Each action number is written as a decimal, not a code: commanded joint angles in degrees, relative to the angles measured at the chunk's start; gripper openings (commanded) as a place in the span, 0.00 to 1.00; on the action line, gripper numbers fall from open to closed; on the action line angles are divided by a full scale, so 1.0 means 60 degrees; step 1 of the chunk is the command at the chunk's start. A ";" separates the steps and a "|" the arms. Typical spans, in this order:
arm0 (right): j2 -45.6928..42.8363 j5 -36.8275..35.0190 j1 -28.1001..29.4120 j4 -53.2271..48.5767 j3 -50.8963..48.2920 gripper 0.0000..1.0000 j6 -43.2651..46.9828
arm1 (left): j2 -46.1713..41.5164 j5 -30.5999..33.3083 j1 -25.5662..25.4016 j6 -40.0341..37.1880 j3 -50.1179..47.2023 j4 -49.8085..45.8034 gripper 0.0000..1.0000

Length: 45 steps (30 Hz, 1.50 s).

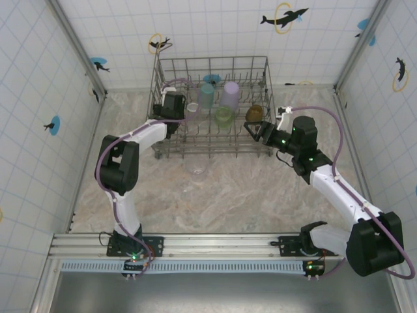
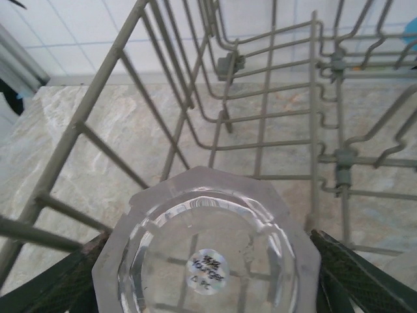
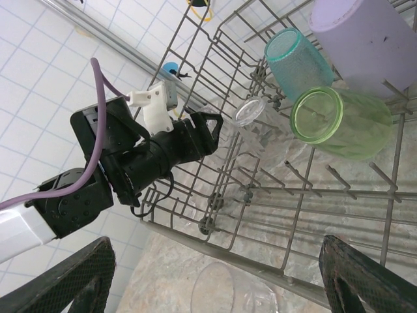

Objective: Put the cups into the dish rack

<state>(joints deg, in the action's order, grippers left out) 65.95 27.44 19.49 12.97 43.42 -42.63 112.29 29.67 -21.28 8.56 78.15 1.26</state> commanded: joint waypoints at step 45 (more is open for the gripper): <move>-0.0668 -0.0018 0.0078 -0.0543 -0.0329 0.90 0.0382 | -0.2644 -0.3639 0.0165 0.2824 0.0822 0.0390 0.98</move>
<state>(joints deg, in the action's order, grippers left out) 63.31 27.40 19.55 10.74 42.87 -41.34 99.98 11.46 -20.47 23.92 81.06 1.08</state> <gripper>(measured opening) 0.897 0.975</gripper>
